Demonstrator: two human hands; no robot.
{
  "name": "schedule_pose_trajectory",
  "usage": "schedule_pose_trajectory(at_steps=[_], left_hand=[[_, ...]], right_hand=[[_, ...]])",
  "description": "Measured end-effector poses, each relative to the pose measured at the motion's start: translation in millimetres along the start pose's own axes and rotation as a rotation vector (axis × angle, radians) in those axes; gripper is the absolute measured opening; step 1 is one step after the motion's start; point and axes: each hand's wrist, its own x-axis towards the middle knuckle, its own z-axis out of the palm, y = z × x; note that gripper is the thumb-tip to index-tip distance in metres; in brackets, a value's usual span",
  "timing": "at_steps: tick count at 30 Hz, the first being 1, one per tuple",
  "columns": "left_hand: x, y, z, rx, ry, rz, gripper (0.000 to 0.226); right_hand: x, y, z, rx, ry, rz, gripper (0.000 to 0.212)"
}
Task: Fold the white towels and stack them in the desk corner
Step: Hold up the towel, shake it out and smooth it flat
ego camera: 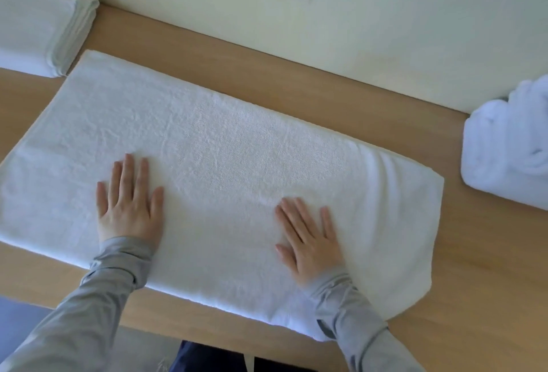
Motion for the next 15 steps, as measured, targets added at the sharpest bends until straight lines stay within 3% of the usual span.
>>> schedule_pose_trajectory(at_steps=[3, 5, 8, 10, 13, 15], left_hand=[[-0.9, 1.2, -0.3, -0.003, -0.002, 0.004, 0.065], [-1.7, 0.5, 0.3, -0.013, -0.009, -0.001, 0.066], [-7.1, 9.0, -0.7, -0.05, -0.001, -0.009, 0.067], [-17.9, 30.6, -3.0, -0.096, 0.016, 0.044, 0.067], [-44.1, 81.7, -2.4, -0.145, -0.049, 0.21, 0.068], [-61.9, 117.7, 3.6, -0.163, -0.11, 0.306, 0.067]], right_hand=[[-5.4, 33.2, -9.6, -0.02, -0.027, 0.185, 0.062], [-4.8, 35.8, -17.8, 0.011, -0.045, 0.211, 0.061], [-8.7, 39.5, -21.8, 0.253, 0.052, 0.221, 0.055], [-23.6, 50.5, -28.0, 0.483, 0.219, 0.394, 0.058], [-62.8, 77.3, -34.5, 0.666, 0.544, 0.805, 0.053], [-90.4, 96.5, -32.5, 0.799, 0.622, 1.056, 0.05]])
